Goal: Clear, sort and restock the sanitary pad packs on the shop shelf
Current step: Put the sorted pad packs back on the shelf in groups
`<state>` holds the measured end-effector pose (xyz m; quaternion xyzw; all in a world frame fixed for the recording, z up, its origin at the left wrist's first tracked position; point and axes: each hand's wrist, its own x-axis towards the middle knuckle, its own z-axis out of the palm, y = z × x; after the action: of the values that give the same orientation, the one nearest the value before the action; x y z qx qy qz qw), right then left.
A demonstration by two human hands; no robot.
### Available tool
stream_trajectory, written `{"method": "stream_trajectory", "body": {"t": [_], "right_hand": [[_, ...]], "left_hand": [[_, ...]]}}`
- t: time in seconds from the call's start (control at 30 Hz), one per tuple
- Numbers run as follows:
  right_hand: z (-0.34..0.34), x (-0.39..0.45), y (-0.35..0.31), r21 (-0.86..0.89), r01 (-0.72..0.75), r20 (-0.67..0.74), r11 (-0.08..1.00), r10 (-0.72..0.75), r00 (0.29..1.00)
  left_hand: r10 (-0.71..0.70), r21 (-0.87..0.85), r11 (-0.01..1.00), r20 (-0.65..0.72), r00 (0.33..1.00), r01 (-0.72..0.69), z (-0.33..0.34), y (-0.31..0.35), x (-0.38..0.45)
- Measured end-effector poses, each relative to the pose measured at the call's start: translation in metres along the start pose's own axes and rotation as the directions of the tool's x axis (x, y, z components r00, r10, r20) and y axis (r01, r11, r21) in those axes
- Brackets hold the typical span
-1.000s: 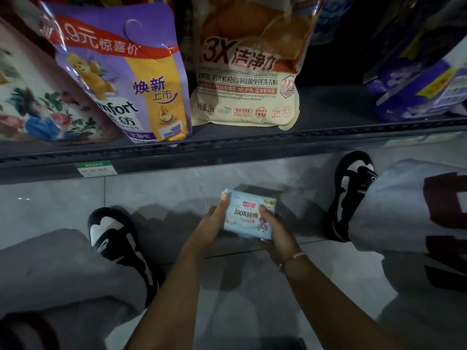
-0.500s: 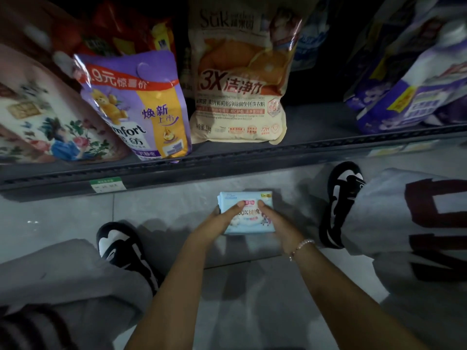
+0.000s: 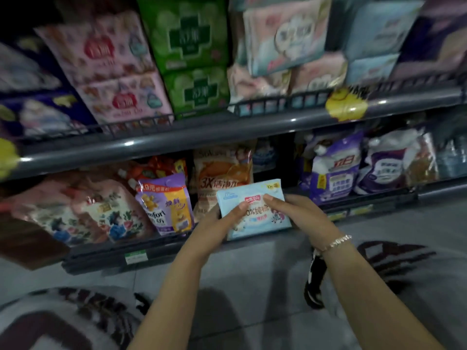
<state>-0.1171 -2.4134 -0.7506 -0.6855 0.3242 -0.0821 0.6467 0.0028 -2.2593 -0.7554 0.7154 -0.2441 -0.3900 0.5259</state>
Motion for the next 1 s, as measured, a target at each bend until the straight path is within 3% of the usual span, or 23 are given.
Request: {"method": "stream_trajectory", "body": {"t": [0.37, 0.6, 0.77, 1.0], "right_hand": [[-0.104, -0.056, -0.121, 0.026, 0.361, -0.070, 0.932, -0.359, 0.931], [-0.174, -0.044, -0.169, 0.155, 0.444, -0.100, 0.883, -0.433, 0.896], [-0.232, -0.023, -0.202, 0.130, 0.486, -0.185, 0.864, -0.460, 0.868], [-0.294, 0.028, -0.245, 0.304, 0.563, -0.189, 0.769, -0.530, 0.827]], "left_hand": [[0.318, -0.008, 0.948, -0.053, 0.947, -0.319, 0.057, 0.153, -0.016], [0.492, 0.036, 0.870, -0.009, 0.871, -0.491, 0.097, 0.231, 0.024], [0.531, 0.114, 0.838, 0.045, 0.846, -0.533, 0.129, 0.285, 0.070], [0.596, 0.191, 0.778, 0.078, 0.799, -0.599, 0.156, 0.356, 0.138]]}}
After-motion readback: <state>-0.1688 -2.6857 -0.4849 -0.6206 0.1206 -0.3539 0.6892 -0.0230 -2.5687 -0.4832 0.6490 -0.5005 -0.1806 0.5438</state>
